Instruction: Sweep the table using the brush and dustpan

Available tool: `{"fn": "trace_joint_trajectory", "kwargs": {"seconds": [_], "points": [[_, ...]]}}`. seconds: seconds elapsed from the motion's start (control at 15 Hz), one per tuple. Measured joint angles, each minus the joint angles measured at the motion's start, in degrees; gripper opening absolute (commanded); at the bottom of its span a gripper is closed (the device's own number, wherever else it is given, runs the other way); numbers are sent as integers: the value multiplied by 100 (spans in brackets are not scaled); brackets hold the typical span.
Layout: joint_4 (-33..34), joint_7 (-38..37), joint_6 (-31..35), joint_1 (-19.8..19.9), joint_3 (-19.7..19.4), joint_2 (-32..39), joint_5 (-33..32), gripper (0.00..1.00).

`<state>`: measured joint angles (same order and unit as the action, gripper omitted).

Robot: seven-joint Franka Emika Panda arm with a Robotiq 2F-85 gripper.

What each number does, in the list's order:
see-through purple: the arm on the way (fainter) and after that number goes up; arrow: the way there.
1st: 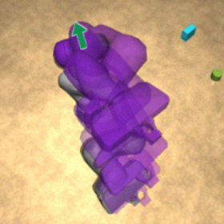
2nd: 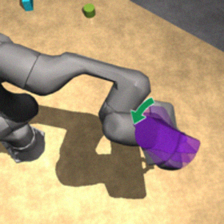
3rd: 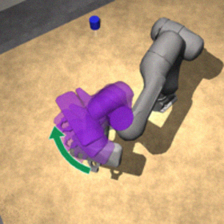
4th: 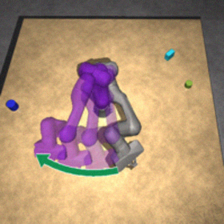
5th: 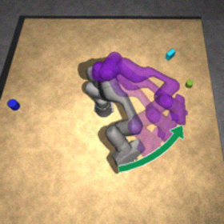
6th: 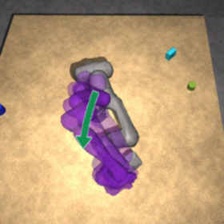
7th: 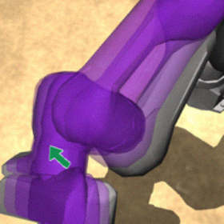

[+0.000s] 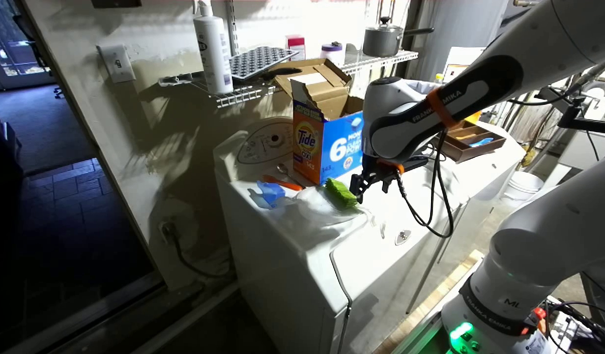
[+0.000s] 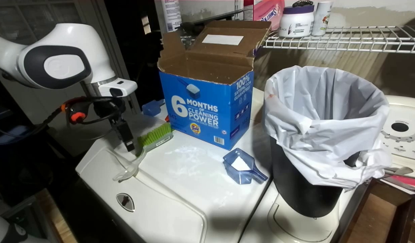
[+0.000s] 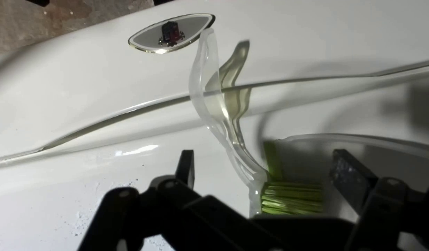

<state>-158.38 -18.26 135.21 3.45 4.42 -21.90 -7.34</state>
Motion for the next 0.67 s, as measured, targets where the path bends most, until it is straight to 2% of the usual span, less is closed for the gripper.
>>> {"fn": "trace_joint_trajectory", "kwargs": {"seconds": [0.33,0.67], "points": [[0,513,227,150,-296,127,-5,100],[0,871,361,151,-357,429,-5,100]]}}
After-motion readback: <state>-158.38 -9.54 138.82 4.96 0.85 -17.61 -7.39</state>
